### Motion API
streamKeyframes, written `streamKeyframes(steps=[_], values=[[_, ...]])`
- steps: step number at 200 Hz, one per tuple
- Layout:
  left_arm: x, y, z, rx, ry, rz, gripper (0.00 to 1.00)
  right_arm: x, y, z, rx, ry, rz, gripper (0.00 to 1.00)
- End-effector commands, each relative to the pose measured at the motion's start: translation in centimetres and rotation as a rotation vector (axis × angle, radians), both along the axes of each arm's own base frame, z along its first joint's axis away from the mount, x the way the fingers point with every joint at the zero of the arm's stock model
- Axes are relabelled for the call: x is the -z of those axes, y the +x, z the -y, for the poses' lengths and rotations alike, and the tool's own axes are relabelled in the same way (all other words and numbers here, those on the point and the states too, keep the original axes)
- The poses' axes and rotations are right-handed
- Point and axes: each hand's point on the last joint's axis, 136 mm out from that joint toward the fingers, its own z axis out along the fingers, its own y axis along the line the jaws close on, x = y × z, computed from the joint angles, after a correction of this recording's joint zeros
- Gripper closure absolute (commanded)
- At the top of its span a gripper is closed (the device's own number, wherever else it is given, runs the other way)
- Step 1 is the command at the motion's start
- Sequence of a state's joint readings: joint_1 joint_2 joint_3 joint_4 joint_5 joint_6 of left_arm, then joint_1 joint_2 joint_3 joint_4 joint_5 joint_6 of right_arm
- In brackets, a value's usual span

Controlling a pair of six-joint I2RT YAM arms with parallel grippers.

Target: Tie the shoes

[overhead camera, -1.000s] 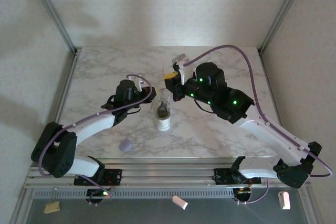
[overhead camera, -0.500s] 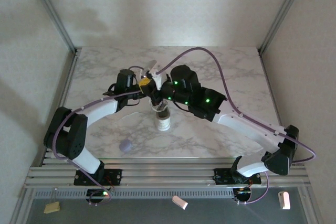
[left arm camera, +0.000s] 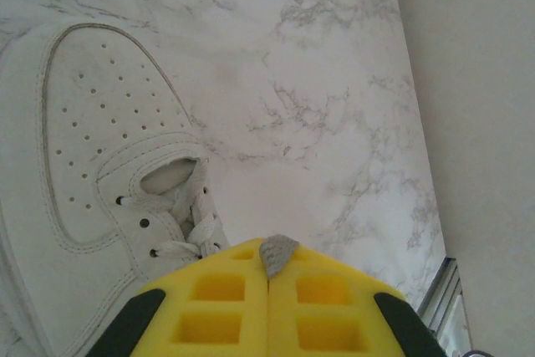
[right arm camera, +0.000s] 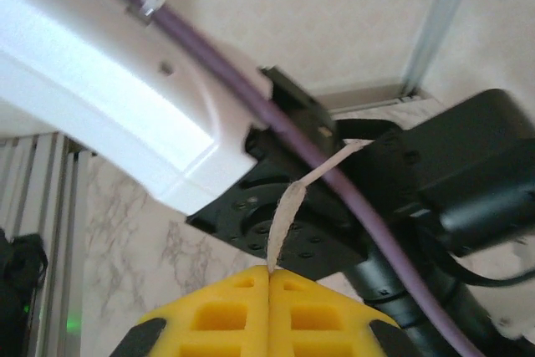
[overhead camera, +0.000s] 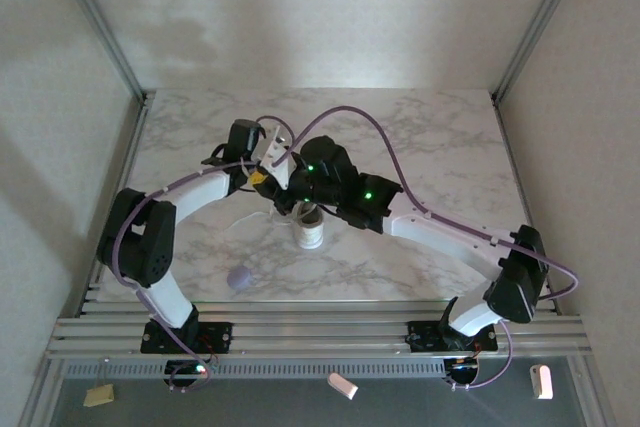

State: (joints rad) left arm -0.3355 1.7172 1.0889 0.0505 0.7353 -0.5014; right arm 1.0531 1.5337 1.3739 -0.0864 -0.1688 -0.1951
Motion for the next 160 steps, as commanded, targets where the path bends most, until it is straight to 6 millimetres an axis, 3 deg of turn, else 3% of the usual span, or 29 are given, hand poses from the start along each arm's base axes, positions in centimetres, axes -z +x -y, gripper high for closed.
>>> streamKeyframes(steps=[1, 46, 73, 97, 160], values=[[-0.8, 0.8, -0.1, 0.028, 0.0, 0.024, 1.0, 4.3, -1.5, -1.6, -0.115, -0.1, 0.031, 1.0], [-0.4, 1.1, -0.1, 0.05, 0.01, 0.011, 1.0, 10.6, -3.3, -3.4, -0.195, -0.208, 0.17, 1.0], [-0.7, 1.2, -0.1, 0.058, 0.019, 0.017, 1.0, 14.0, -3.0, -4.7, -0.172, -0.292, 0.237, 1.0], [-1.0, 1.1, -0.1, 0.068, 0.031, 0.023, 1.0, 16.2, -1.4, -6.3, -0.114, -0.366, 0.318, 1.0], [-2.0, 0.7, -0.4, 0.092, 0.069, 0.043, 1.0, 19.3, 3.4, -10.2, 0.009, -0.497, 0.449, 1.0]])
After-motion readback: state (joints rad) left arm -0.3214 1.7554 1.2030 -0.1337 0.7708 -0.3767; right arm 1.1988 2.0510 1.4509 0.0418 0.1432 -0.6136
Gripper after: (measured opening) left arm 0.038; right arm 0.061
